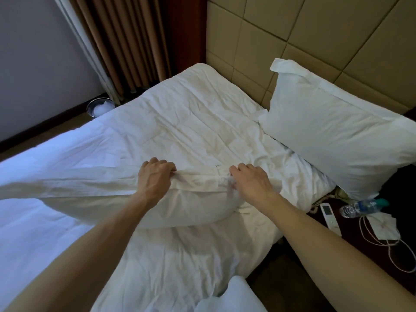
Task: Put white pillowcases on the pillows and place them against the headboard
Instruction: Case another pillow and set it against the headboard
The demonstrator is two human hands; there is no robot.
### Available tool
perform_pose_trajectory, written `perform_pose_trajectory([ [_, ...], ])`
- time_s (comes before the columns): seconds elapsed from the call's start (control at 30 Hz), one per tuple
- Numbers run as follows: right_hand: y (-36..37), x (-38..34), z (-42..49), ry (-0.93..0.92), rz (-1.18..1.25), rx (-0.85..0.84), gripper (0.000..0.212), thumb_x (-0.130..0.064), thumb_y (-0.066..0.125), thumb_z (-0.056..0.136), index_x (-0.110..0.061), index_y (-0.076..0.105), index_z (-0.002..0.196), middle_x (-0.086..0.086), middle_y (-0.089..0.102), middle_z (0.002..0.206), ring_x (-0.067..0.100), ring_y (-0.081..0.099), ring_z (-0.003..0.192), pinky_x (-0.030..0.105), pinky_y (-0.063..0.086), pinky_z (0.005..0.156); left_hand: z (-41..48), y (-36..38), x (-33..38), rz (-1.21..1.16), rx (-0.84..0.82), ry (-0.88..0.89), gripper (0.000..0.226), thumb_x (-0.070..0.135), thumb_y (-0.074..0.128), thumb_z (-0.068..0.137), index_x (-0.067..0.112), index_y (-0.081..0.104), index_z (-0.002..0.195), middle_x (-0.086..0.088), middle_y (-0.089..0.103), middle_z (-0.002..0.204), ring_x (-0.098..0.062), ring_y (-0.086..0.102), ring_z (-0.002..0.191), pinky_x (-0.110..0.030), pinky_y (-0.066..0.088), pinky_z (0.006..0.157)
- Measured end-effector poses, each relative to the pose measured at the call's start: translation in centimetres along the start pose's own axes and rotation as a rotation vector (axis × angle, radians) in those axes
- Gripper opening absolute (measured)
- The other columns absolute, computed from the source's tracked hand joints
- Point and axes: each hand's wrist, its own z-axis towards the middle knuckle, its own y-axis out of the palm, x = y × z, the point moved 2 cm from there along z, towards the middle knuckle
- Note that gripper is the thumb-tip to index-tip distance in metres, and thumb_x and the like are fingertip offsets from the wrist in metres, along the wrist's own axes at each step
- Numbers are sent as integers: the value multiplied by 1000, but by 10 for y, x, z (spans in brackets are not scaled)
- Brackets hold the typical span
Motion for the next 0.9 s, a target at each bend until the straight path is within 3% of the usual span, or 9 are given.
perform_pose_trajectory([
  [0.1,-1,-8,10,77,-52,-45,32,-10,55,88,-17,50,119,7,57,112,29,56,101,37,36,79,-8,4,-17,8,-28,31,9,21,67,87,24,72,93,4,70,82,-22,58,78,-34,43,72],
  [0.17,-2,-17,19,75,-56,-24,35,-10,57,86,-16,50,119,8,56,111,29,55,101,39,39,81,-18,6,-35,9,-56,6,17,22,70,83,23,70,100,1,70,89,-25,60,83,-36,43,76],
  [0.37,-17,-80,51,-147,71,280,23,-5,68,73,-13,65,94,5,65,84,29,61,76,37,46,66,-65,-6,-88,-8,-18,-46,39,19,70,85,22,61,123,-2,67,120,-28,61,111,-43,45,93],
  [0.47,-8,-121,61,-264,93,182,18,-10,61,84,-16,64,101,4,67,94,29,62,86,37,44,72,-89,-10,-117,-6,-30,-122,47,21,75,79,22,61,124,-3,64,126,-29,60,116,-45,44,95],
  [0.63,10,-147,62,-158,-73,-95,23,-12,51,91,-24,61,107,2,67,108,27,63,101,36,42,78,-122,-14,-154,-12,-66,-183,46,32,74,81,23,60,124,-2,64,128,-27,60,117,-43,41,99],
  [0.77,16,-153,50,-133,-143,-72,27,-7,51,92,-22,63,110,2,66,110,26,62,103,36,43,81,-142,-16,-163,21,-55,-191,44,34,72,83,23,61,124,-5,62,131,-28,59,118,-45,43,100],
  [0.9,21,-155,44,-231,-198,-30,29,3,50,89,-15,68,103,6,69,102,28,63,96,36,44,81,-146,-21,-158,45,-101,-223,39,33,68,86,23,61,124,-7,61,132,-30,58,120,-45,40,102],
])
